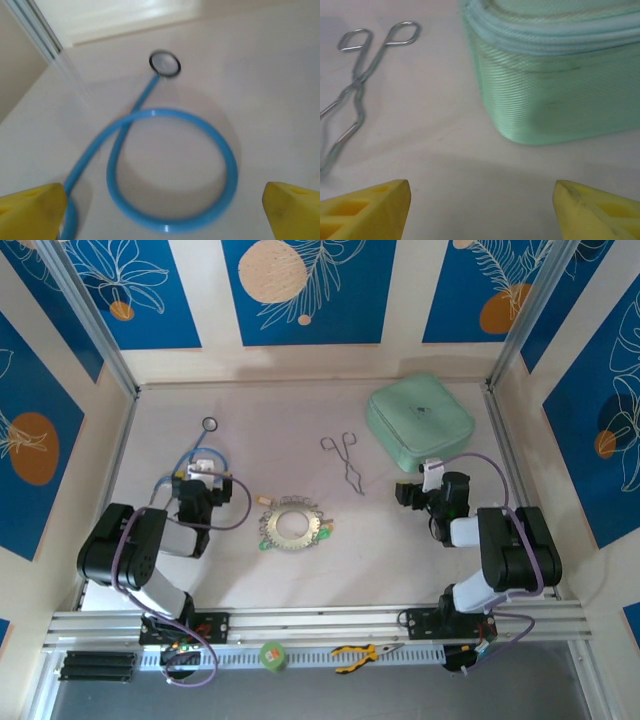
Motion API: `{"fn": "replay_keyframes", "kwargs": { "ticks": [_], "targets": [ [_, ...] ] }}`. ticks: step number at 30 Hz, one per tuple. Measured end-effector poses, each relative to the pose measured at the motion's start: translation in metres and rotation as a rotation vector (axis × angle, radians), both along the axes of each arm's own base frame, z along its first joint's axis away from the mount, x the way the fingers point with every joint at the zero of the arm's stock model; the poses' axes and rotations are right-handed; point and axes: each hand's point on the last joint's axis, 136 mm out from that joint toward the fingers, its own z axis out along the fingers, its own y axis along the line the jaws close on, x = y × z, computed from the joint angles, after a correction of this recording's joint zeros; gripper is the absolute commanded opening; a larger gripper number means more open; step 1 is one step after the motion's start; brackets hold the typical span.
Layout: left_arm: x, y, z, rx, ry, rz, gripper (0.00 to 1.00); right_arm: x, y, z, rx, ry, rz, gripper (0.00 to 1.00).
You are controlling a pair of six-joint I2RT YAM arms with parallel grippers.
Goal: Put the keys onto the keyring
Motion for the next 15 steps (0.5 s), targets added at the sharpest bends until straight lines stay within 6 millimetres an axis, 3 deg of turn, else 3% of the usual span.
{"fn": "replay_keyframes", "kwargs": {
  "ticks": [6,15],
  "targets": [
    [0.005,-0.002,0.005,-0.008,-0.009,-0.006,1.0,0.015,0.004,0.031,0.045,-0.119,0.032,0.76],
    [0.011,0.001,-0.001,-0.055,0.037,-0.033,1.0,0.018,0.008,0.039,0.065,-0.133,0.064,0.79]
  ]
}}
